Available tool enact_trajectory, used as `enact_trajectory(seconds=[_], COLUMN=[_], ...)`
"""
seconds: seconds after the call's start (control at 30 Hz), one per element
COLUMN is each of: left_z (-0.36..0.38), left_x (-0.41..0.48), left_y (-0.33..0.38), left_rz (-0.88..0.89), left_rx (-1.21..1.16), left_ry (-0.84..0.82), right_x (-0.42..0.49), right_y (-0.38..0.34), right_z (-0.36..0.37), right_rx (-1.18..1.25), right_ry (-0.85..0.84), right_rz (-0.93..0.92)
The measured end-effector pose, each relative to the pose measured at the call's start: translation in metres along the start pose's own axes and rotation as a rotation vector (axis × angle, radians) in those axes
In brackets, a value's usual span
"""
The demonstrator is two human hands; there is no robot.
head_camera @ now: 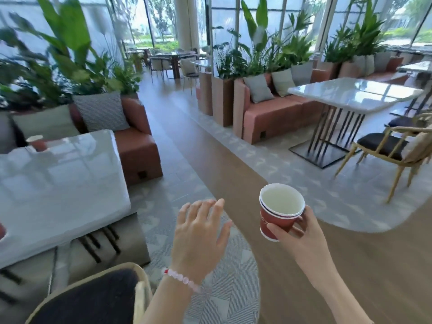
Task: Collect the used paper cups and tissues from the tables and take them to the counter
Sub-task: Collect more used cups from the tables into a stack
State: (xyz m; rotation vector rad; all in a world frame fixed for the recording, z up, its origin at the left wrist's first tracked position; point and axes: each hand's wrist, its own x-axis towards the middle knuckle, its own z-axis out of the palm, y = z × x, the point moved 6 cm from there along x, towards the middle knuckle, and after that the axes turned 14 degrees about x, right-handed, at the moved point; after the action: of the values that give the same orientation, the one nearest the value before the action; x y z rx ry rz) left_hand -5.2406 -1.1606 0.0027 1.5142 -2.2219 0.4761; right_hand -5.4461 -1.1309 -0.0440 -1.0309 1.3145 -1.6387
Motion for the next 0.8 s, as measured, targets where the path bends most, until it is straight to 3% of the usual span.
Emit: enact_trajectory(seconds=[0.2, 0.43, 0.8], left_z=[0.039, 0.086, 0.186], left_x=[0.093, 0.164, 0.283], left_y=[0.001, -0.019, -0.118], left_rz=[-0.150, -0.256, -0.418], left_rx=[0.098, 0.185, 0.248], left_ry=[-0.032, -0.074, -0.072], right_x=[0.135, 0.241, 0.413], right_y=[0.009, 0.036, 0.092], right_z=[0.019, 0.047, 0.152], right_rx=[0.015, 0.028, 0.030], right_ry=[-0.225, -0.359, -0.500], right_rz=[0.022, 0.042, 0.034])
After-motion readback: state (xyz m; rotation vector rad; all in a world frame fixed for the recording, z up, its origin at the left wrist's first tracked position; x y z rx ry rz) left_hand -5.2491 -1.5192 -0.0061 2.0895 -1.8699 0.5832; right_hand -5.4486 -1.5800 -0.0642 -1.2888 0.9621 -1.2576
